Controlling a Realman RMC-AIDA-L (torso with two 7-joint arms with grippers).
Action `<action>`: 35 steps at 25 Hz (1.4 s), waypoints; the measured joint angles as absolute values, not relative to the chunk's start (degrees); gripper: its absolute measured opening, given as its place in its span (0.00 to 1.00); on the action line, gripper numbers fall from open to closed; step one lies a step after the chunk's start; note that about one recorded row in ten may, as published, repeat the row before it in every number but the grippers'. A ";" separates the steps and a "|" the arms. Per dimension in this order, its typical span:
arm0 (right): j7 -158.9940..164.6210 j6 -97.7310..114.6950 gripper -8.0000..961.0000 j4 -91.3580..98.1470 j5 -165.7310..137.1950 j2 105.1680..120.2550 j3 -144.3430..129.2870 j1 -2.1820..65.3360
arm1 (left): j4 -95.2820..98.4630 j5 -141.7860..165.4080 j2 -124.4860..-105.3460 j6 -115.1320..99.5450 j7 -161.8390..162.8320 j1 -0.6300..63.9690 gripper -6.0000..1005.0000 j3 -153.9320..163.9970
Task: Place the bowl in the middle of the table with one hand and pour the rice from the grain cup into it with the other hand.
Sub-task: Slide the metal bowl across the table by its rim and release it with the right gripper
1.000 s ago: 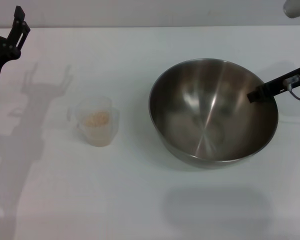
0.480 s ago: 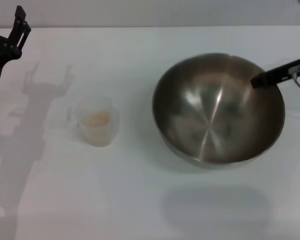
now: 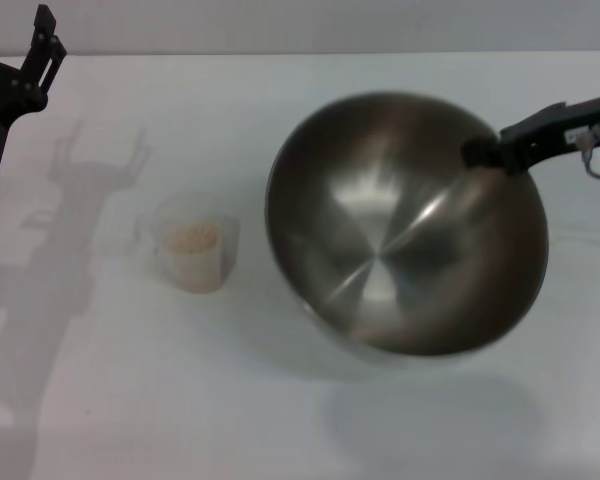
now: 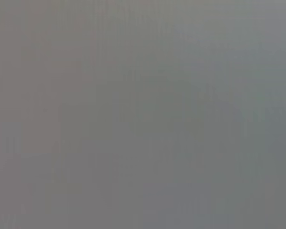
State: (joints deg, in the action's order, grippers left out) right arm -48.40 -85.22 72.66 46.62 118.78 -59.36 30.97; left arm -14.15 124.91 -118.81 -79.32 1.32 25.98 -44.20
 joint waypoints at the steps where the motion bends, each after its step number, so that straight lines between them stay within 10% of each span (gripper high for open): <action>1: -48.40 -85.22 0.01 72.66 46.62 118.78 -59.36 30.97 | -14.15 124.89 -118.80 -79.33 1.32 26.07 0.86 -44.20; 35: -45.60 -87.31 0.03 67.75 41.00 118.83 -73.10 35.33 | -14.15 124.72 -118.74 -79.45 1.32 26.21 0.86 -44.29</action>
State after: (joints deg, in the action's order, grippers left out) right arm -45.60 -87.31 67.75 41.00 118.83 -73.10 35.33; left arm -14.15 124.72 -118.74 -79.45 1.32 26.21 -44.29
